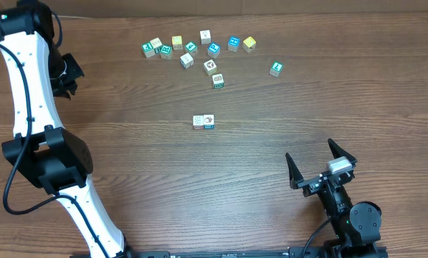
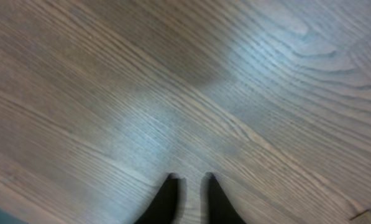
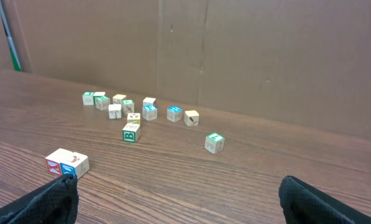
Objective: Form a horizontal line
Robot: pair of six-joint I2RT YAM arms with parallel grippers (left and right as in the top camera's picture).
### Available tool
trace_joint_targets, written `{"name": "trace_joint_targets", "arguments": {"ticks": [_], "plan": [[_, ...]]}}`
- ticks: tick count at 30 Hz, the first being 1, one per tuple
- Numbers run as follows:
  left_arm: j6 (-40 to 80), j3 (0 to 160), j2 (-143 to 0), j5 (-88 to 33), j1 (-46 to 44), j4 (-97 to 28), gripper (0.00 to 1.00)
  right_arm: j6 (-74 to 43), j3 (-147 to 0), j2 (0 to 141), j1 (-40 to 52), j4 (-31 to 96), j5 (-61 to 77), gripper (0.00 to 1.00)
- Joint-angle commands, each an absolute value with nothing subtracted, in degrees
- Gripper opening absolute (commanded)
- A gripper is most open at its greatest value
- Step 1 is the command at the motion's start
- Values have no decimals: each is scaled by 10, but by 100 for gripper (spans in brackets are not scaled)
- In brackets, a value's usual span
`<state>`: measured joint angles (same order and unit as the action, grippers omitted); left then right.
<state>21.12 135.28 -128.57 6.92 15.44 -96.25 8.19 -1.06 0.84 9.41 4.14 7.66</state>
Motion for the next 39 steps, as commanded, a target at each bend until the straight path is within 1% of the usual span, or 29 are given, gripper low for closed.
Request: {"name": "trace_joint_targets", "arguments": {"ticks": [1, 2, 3, 4, 39], "plan": [[223, 1347, -1284, 86, 158, -962, 63, 82, -4, 2, 97, 40, 78, 100], [223, 1347, -1284, 86, 158, -962, 73, 82, -4, 2, 97, 40, 78, 100], [223, 1347, -1284, 86, 158, -962, 89, 82, -4, 2, 97, 40, 78, 100], [223, 1347, -1284, 86, 158, -961, 100, 82, -4, 2, 97, 40, 78, 100], [223, 1347, -1284, 86, 156, -951, 100, 82, -4, 2, 97, 40, 78, 100]]}}
